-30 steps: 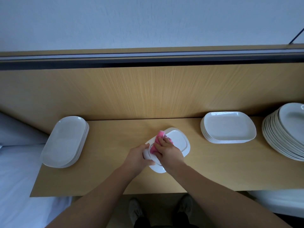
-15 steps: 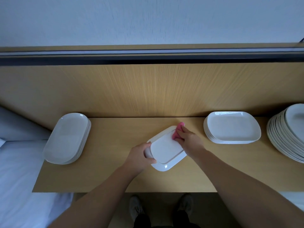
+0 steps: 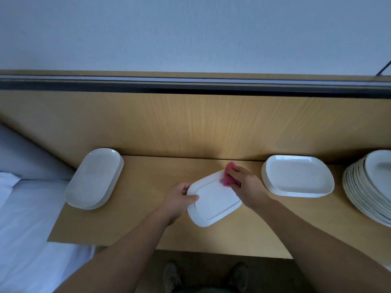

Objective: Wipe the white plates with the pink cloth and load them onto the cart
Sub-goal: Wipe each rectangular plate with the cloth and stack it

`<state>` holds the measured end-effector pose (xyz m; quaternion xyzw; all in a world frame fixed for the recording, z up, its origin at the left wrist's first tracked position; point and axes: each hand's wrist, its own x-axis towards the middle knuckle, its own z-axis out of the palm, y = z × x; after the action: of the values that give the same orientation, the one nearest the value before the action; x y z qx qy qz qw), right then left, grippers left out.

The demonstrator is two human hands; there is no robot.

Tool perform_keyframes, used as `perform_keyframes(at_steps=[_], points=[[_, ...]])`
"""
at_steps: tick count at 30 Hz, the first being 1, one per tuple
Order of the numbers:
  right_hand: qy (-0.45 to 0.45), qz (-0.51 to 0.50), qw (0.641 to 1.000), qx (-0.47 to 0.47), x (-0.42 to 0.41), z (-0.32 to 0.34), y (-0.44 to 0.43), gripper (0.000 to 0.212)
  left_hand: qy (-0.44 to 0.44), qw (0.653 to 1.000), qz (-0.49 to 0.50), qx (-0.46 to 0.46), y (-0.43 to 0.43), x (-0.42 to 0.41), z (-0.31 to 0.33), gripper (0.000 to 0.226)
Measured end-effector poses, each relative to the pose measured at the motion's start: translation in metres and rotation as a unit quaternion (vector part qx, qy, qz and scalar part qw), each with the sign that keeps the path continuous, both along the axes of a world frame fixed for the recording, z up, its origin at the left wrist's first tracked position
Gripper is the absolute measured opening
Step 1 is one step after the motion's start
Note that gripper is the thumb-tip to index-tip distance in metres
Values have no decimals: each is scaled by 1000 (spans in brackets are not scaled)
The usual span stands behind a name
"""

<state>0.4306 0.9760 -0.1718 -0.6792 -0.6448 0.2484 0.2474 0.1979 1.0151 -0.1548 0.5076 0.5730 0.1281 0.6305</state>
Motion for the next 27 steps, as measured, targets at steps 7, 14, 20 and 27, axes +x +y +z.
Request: perform_keyframes(at_steps=[7, 14, 20, 27], points=[[-4, 42, 997, 58, -14, 41, 2, 47, 59, 987, -34, 144, -12, -9, 41, 16], [-11, 67, 995, 73, -34, 67, 18, 50, 148, 955, -8, 258, -23, -71, 62, 20], [-21, 104, 992, 62, -74, 74, 33, 47, 206, 918, 34, 338, -26, -129, 63, 16], [-30, 144, 986, 72, -134, 76, 49, 47, 300, 874, 41, 381, -12, -195, 44, 13]])
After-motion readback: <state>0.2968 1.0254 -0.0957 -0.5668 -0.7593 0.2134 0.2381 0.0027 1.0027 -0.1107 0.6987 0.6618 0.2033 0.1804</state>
